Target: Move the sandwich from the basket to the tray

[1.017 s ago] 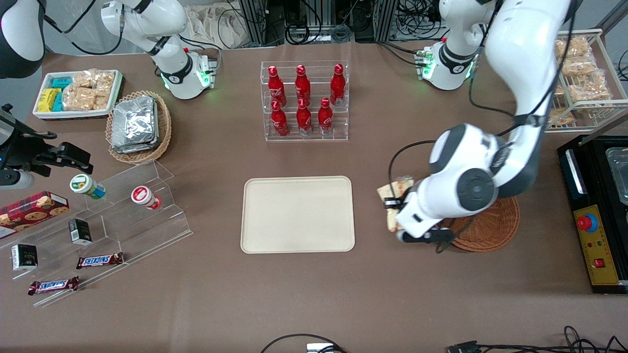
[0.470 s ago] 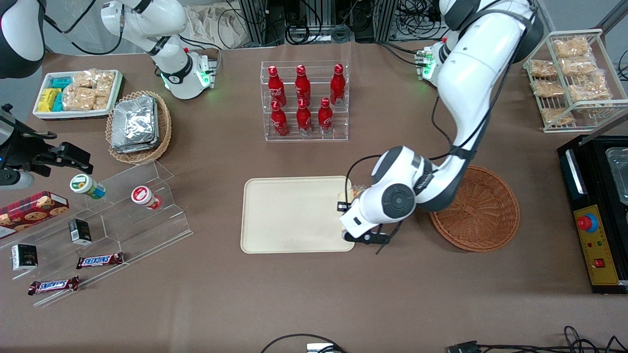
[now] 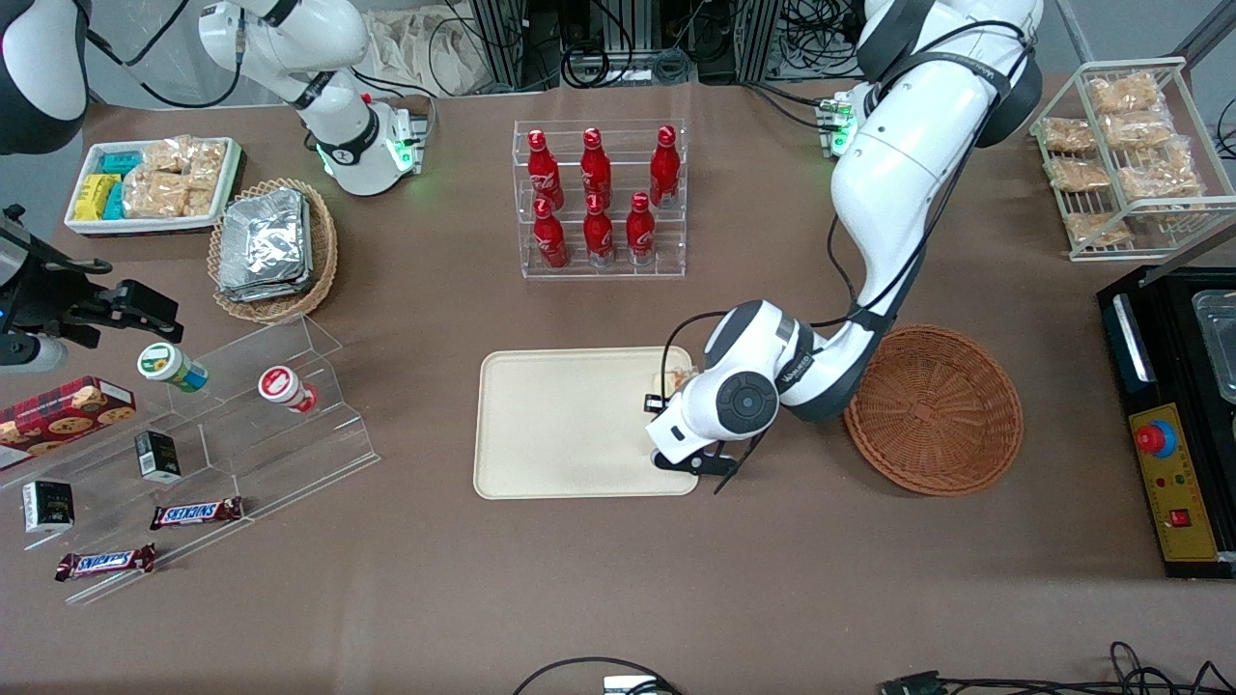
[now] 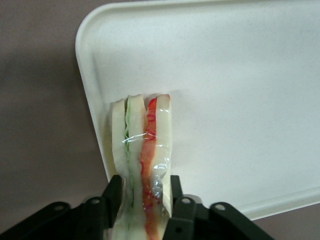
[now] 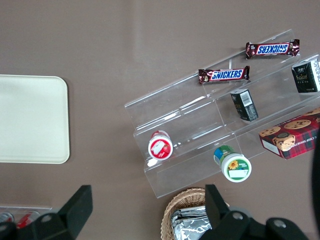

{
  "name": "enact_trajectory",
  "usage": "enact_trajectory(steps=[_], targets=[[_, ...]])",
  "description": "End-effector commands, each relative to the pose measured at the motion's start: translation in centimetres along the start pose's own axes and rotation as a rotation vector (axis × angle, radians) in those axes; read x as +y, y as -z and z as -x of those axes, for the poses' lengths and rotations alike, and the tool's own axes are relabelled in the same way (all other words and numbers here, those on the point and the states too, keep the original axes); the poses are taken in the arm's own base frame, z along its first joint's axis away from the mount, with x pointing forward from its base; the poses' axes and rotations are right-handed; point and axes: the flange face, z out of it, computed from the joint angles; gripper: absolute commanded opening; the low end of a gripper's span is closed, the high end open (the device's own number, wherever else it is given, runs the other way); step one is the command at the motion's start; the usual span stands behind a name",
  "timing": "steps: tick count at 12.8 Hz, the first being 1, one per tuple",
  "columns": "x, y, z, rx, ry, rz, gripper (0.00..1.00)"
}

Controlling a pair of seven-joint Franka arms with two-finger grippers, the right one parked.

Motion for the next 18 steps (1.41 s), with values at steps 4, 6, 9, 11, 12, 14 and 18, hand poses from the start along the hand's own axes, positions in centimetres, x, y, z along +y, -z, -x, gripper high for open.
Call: enact_trajectory(steps=[4,6,9,11,12,14,18], targets=[[-0.8,8.1,-0.6,0.102,0.010,0.004,1.00],[-5.2,14.8,-0.3,0.098,0.067,-0.013,1.00],[-12.3,24.9,3.1,0.033,0.154,-0.076,1.00],[-17.0,31.2,6.6,0.002,0.216,-0.107,1.00],[-18.8,34.0,8.4,0.003,0.211,-0.119,1.00],[-21.6,38.4,12.1,-0.009,0.195,-0.172,1.00],[-26.0,40.9,15.3,-0.042,0.207,-0.262,1.00]])
